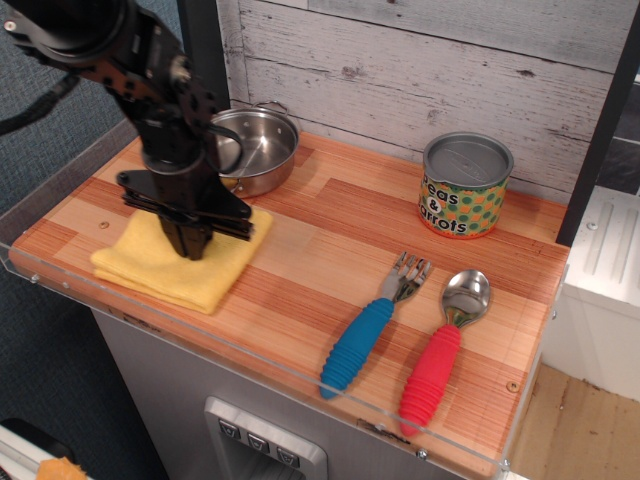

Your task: Move the yellow cloth to near the spoons

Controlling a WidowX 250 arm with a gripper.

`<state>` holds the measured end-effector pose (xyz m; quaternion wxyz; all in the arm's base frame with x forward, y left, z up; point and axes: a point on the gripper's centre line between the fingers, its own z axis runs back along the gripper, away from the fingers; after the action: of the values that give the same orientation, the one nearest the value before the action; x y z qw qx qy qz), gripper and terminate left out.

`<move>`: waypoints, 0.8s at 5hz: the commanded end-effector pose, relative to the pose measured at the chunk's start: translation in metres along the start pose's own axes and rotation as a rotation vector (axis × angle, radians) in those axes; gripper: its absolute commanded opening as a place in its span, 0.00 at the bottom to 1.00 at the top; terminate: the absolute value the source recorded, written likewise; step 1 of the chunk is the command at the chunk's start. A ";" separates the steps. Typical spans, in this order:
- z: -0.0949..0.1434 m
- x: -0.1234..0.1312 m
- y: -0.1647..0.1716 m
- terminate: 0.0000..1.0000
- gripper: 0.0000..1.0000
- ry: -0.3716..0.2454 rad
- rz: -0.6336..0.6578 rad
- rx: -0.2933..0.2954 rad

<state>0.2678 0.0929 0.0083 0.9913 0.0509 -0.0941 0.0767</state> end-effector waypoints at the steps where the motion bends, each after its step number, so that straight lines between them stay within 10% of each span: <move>1: 0.013 -0.002 -0.026 0.00 0.00 -0.026 -0.058 -0.020; 4: 0.016 0.001 -0.057 0.00 0.00 -0.010 -0.102 -0.059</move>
<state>0.2747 0.0380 0.0105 0.9952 0.0267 -0.0904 0.0259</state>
